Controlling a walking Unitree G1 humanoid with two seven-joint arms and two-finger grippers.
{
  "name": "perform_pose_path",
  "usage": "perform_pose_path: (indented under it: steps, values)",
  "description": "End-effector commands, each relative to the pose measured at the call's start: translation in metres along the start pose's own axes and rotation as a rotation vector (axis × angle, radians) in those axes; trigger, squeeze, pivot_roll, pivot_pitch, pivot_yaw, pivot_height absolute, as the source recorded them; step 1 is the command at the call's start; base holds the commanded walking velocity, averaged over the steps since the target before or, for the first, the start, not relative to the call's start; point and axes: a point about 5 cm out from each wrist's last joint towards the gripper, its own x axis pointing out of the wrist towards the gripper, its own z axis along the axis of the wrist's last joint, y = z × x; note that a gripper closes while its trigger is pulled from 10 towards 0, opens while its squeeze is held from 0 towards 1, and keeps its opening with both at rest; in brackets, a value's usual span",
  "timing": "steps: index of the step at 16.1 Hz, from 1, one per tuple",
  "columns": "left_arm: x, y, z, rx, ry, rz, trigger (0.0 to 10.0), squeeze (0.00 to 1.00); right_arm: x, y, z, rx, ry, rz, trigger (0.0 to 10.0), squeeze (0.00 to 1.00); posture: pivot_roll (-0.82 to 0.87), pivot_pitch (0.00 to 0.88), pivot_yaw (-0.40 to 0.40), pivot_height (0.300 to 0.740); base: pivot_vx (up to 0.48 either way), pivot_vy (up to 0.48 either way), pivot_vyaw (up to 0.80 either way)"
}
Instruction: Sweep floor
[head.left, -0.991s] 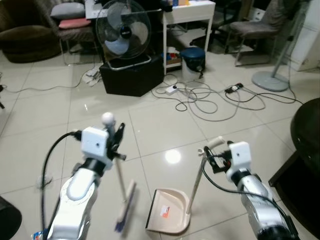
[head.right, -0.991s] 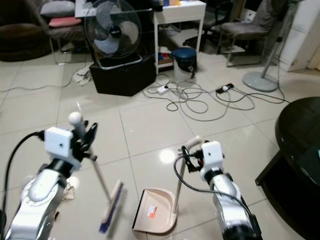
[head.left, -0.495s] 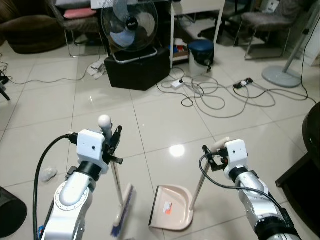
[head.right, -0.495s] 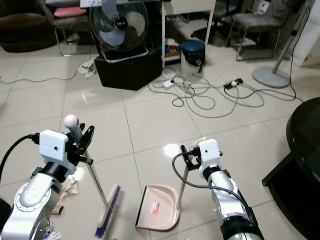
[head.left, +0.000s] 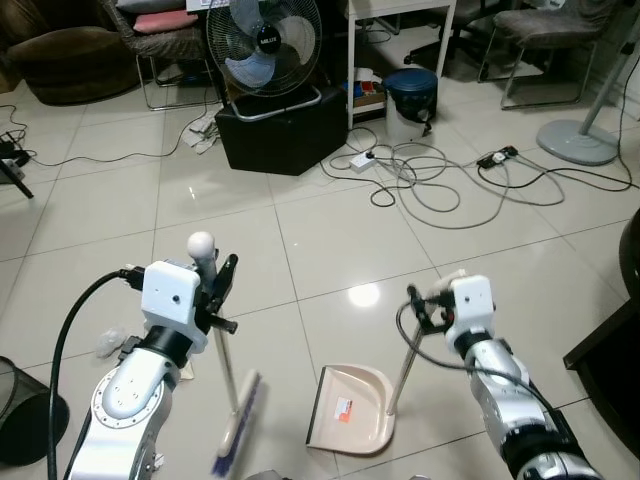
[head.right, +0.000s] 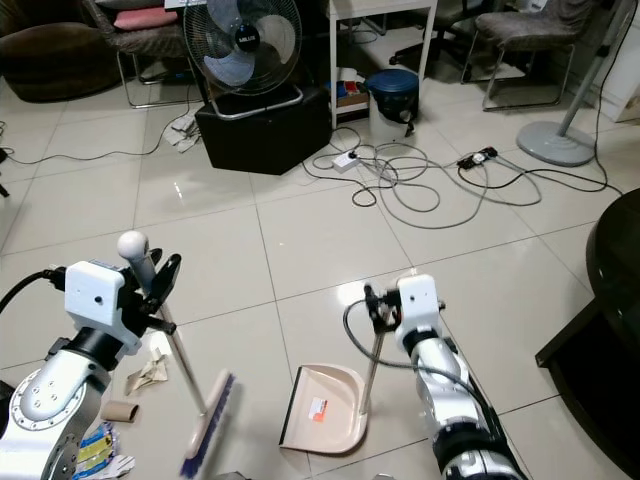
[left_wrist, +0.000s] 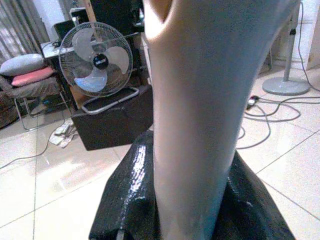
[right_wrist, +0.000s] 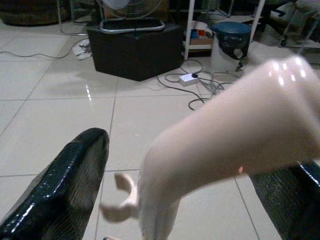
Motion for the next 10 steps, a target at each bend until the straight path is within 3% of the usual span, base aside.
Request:
perform_pose_path:
  steps: [1, 3, 4, 5, 7, 9, 10]
  values:
    - [-0.0007, 0.0039, 0.0114, 0.028, -0.037, 0.0, 10.0, 0.0, 0.0013, 0.0018, 0.0, -0.016, -0.001, -0.006, 10.0, 0.0, 0.06, 0.077, 0.102, 0.74, 0.0, 0.0, 0.0]
    - [-0.0008, 0.0032, 0.012, 0.029, -0.037, -0.002, 10.0, 0.0, 0.0022, 0.0017, 0.0001, -0.014, -0.001, -0.017, 10.0, 0.0, 0.06, 0.077, 0.104, 0.74, 0.0, 0.0, 0.0]
    - [-0.0014, 0.0029, 0.0125, 0.029, -0.036, -0.005, 10.0, 0.0, 0.0029, 0.0022, -0.0002, -0.009, -0.001, -0.025, 7.6, 0.0, 0.06, 0.078, 0.105, 0.74, 0.0, 0.0, 0.0]
    - [-0.0018, 0.0028, 0.0128, 0.029, -0.035, -0.007, 10.0, 0.0, 0.0032, 0.0031, -0.0009, -0.006, 0.0, -0.026, 4.2, 0.0, 0.06, 0.078, 0.105, 0.74, 0.0, 0.0, 0.0]
    - [-0.0019, 0.003, 0.0129, 0.03, -0.034, -0.009, 10.0, 0.0, 0.0027, 0.0059, -0.0027, -0.003, 0.003, -0.023, 3.2, 0.0, 0.06, 0.078, 0.104, 0.74, 0.0, 0.0, 0.0]
    - [-0.0016, 0.003, 0.0131, 0.031, -0.035, -0.008, 10.0, 0.0, 0.0018, 0.0078, -0.004, -0.004, 0.002, -0.018, 3.1, 0.0, 0.07, 0.077, 0.104, 0.74, 0.0, 0.0, 0.0]
    - [-0.0014, 0.003, 0.0133, 0.031, -0.036, -0.007, 10.0, 0.0, 0.0015, 0.0085, -0.0047, -0.004, 0.003, -0.017, 2.5, 0.0, 0.07, 0.078, 0.103, 0.74, 0.0, 0.0, 0.0]
